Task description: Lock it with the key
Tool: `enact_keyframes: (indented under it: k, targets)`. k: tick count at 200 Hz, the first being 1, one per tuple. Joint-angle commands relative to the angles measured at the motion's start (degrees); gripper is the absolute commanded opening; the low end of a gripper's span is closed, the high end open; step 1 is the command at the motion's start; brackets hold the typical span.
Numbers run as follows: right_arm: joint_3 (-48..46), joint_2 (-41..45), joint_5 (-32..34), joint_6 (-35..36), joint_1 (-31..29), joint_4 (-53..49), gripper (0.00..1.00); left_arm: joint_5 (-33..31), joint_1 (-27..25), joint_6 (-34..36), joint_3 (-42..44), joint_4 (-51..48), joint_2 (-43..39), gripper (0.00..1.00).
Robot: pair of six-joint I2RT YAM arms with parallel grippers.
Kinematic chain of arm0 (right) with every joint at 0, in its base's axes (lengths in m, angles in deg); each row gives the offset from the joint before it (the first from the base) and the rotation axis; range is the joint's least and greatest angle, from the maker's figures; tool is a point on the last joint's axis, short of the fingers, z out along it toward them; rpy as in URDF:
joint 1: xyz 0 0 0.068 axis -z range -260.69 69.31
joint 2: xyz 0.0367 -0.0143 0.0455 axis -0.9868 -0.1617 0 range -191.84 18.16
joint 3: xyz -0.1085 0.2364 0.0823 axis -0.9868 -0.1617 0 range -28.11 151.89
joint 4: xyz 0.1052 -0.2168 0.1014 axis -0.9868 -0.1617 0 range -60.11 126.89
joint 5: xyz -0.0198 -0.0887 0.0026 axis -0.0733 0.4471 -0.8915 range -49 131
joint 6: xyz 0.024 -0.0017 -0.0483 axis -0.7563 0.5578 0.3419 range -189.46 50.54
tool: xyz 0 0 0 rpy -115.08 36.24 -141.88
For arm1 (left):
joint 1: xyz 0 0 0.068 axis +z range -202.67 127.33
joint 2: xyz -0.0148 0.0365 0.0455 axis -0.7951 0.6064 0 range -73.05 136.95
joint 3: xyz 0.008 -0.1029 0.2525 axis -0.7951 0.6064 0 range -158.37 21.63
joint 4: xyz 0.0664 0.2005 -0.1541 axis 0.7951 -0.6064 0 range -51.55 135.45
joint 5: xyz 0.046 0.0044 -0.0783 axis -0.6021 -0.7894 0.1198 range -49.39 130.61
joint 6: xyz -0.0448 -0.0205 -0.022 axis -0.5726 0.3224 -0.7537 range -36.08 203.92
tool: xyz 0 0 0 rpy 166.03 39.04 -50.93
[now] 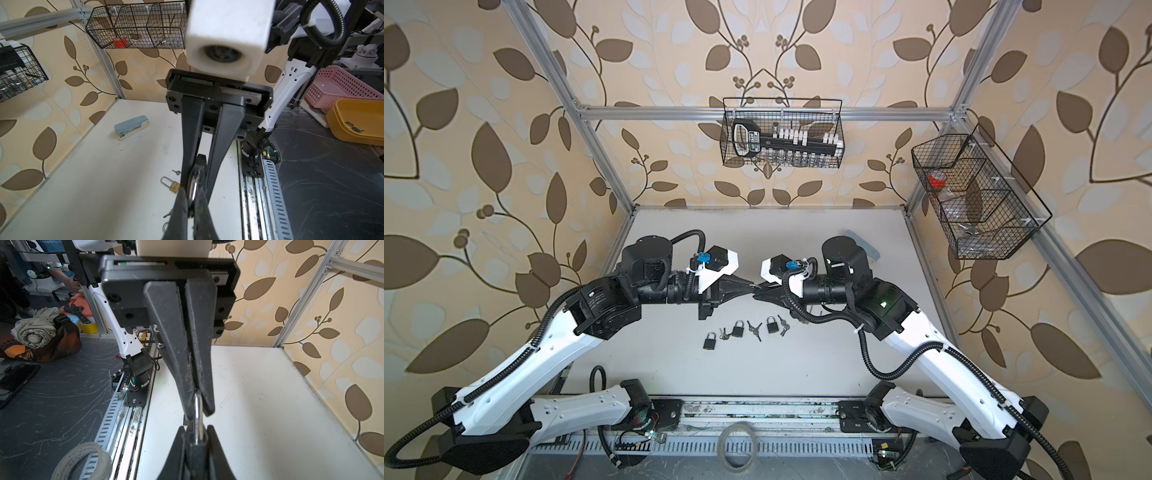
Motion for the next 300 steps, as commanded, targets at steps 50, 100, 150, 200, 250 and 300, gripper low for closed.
enact_keyframes:
  k: [50, 100, 150, 200, 250, 300]
  targets:
    - [-7.1, 2.9, 1.9, -12.1, 2.5, 16.2, 0.65, -2.1, 4.5, -14.0, 6.3, 12.5, -5.7, 0.00]
    - [-17.8, 5.1, -11.0, -34.4, 13.7, 42.3, 0.81, 14.0, 26.5, -35.0, 13.5, 27.4, -7.5, 0.00]
    - [-24.0, 4.3, -14.3, -53.7, 18.0, 66.8, 0.76, 17.9, 27.4, -41.9, 17.9, 39.6, -9.4, 0.00]
    - [-21.2, 1.4, -18.5, -57.1, 16.3, 70.6, 0.66, 25.7, 27.4, -45.8, 18.0, 47.3, -8.7, 0.00]
    - [-12.4, -1.9, -14.4, -44.6, 8.9, 55.4, 0.56, 28.8, 27.2, -45.8, 17.1, 47.3, -8.2, 0.00]
    - [-9.0, -6.1, -16.8, -48.6, 8.2, 57.0, 0.48, 30.5, 26.4, -45.8, 17.0, 47.9, -8.0, 0.00]
